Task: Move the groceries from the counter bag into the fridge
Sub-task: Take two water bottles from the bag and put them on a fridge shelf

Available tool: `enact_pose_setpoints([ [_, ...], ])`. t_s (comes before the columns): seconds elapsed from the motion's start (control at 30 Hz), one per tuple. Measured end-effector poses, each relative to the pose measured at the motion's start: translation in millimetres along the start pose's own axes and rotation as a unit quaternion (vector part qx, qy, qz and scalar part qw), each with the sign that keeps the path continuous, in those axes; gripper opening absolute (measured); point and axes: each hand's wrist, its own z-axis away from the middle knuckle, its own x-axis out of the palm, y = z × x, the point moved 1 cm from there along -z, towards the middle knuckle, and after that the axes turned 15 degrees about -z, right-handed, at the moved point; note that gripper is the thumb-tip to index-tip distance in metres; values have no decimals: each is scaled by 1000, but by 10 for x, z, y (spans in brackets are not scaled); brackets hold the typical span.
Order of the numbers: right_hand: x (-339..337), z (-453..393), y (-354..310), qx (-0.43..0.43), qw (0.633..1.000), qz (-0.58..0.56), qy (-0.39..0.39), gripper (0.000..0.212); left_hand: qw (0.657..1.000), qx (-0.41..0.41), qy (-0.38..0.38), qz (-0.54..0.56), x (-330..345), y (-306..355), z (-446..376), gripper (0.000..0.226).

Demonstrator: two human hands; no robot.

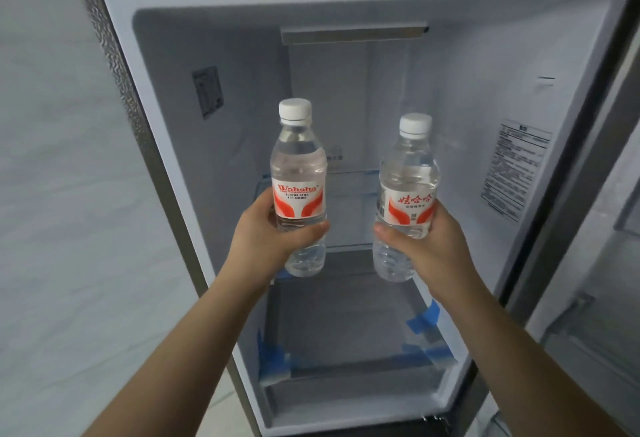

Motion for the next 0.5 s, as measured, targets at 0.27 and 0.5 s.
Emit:
enact_pose_setpoints([
  [0.27, 504, -512, 282, -11, 1000, -7, 26, 59, 999, -30, 2, 36, 91, -382, -611, 53],
  [0.5, 659, -920, 548, -8, 999, 5, 48, 58, 992, -86, -9, 90, 401, -578, -999, 52],
])
